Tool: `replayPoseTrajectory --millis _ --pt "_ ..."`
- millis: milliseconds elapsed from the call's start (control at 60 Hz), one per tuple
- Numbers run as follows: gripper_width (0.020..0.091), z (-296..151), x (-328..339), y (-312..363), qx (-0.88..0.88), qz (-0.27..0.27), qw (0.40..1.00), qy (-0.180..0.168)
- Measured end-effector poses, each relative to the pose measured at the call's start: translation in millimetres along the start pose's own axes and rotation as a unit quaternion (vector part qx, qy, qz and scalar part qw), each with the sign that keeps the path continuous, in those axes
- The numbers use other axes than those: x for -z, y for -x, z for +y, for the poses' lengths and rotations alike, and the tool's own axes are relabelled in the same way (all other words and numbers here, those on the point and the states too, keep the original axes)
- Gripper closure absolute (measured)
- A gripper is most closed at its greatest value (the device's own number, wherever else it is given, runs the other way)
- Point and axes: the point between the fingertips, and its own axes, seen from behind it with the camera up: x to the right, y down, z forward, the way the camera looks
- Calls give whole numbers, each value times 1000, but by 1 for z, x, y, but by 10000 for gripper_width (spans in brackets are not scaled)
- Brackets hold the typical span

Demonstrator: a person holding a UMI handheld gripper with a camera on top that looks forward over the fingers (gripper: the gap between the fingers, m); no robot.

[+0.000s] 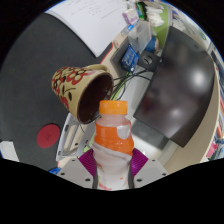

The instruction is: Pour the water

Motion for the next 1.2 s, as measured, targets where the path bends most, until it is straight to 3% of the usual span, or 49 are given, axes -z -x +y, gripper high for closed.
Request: replayPoseTrajectory --millis 150,317,450,617,717,1067,1200 --pt "694 -5 15 -8 -153 -7 988 -31" --pt "696 11 41 -35 -408 20 911 -50" --pt "694 27 45 -37 -578 24 813 -69" --pt "695 37 29 -14 -758 -6 644 -104" --pt "696 31 12 13 -805 -19 584 -101" --pt "686 5 -25 89 -834 -46 541 -100" --pt "674 11 -24 89 -840 -19 533 -99"
